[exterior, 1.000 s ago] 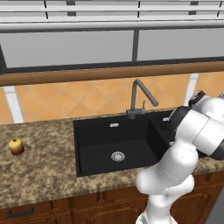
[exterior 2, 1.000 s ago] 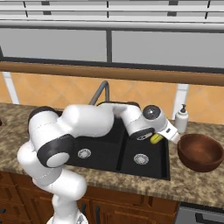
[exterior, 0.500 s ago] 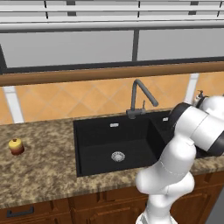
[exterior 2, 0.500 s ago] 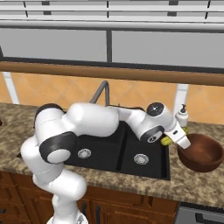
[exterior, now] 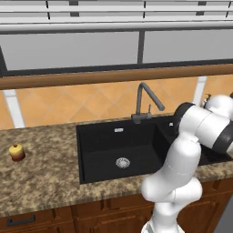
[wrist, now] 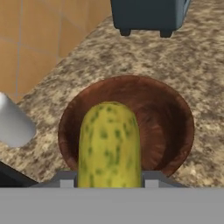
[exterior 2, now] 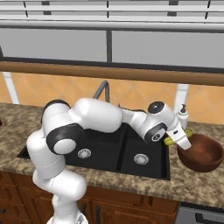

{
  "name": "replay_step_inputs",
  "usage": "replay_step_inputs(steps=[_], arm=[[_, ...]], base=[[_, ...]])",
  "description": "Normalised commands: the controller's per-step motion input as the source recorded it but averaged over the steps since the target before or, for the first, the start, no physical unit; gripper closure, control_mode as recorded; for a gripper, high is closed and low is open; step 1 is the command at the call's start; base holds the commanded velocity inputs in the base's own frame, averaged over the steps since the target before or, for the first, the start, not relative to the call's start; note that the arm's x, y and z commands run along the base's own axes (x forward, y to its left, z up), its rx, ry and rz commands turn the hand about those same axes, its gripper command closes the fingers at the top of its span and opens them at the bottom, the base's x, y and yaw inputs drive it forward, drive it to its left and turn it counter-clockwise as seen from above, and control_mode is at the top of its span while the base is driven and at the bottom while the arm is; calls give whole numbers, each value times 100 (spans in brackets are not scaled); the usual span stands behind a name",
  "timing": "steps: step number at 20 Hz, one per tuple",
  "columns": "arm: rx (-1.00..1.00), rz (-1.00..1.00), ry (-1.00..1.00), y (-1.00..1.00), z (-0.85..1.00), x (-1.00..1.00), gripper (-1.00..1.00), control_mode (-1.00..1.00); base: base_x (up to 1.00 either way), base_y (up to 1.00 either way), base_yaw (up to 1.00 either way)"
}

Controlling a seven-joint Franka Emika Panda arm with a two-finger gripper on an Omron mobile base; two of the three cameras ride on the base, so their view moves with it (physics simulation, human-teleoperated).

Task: Pick the cucumber from the sink and place it in the bowl. Then pick the bowl and place it in the microwave. Then close the microwave door and press the start button.

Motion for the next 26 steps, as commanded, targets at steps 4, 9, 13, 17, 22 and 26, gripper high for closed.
replay_step_inputs(steps=[4, 9, 13, 17, 22, 26], arm=[[13, 0, 0, -45, -7, 0, 100, -100], [13, 0, 0, -39, -1, 0, 100, -100], [8, 0, 0, -32, -17, 0, 100, -100], [1, 0, 1, -7, -53, 0, 100, -100], [0, 0, 2, 0, -38, 0, 100, -100], [0, 0, 3, 0, -18, 1, 100, -100]], base=[[0, 0, 0], [0, 0, 0], [0, 0, 0], [0, 0, 0], [0, 0, 0], [0, 0, 0]])
